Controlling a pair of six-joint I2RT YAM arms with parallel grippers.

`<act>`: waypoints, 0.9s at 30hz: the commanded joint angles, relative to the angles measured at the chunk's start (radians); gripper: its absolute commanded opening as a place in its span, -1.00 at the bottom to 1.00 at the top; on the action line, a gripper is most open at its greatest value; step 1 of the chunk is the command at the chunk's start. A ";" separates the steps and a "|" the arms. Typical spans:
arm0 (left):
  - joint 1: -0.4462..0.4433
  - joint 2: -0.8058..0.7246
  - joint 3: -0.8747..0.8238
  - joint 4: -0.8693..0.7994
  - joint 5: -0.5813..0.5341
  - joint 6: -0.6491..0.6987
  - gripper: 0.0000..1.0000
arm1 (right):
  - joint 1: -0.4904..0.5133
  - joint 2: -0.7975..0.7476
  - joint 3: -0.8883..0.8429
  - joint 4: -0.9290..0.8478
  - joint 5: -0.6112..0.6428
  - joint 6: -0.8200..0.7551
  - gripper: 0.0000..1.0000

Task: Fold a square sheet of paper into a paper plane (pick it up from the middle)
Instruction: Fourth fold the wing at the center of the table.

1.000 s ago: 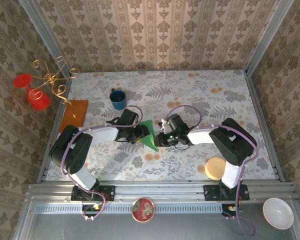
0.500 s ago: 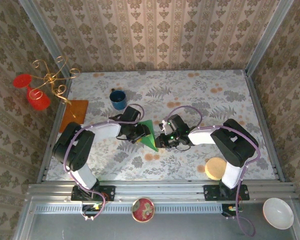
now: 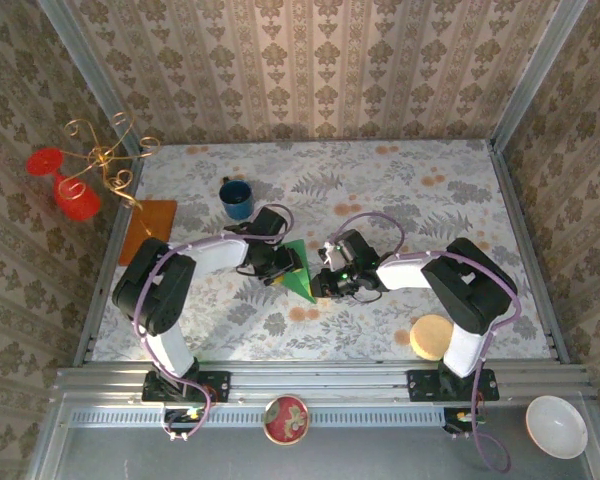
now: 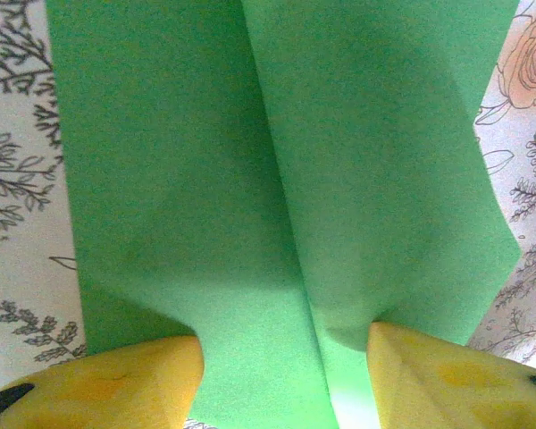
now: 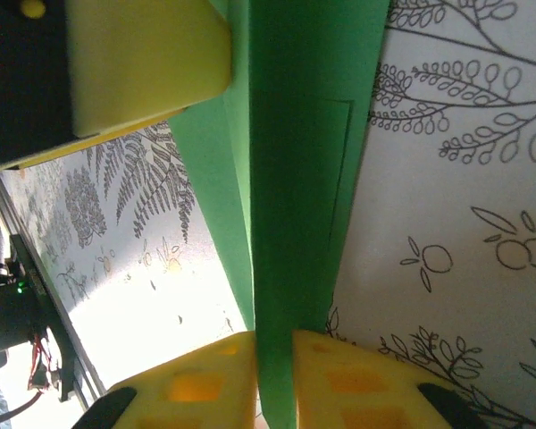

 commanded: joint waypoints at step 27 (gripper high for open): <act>-0.035 0.165 -0.061 -0.160 -0.085 0.010 0.20 | 0.000 0.036 0.086 -0.050 -0.026 0.048 -0.48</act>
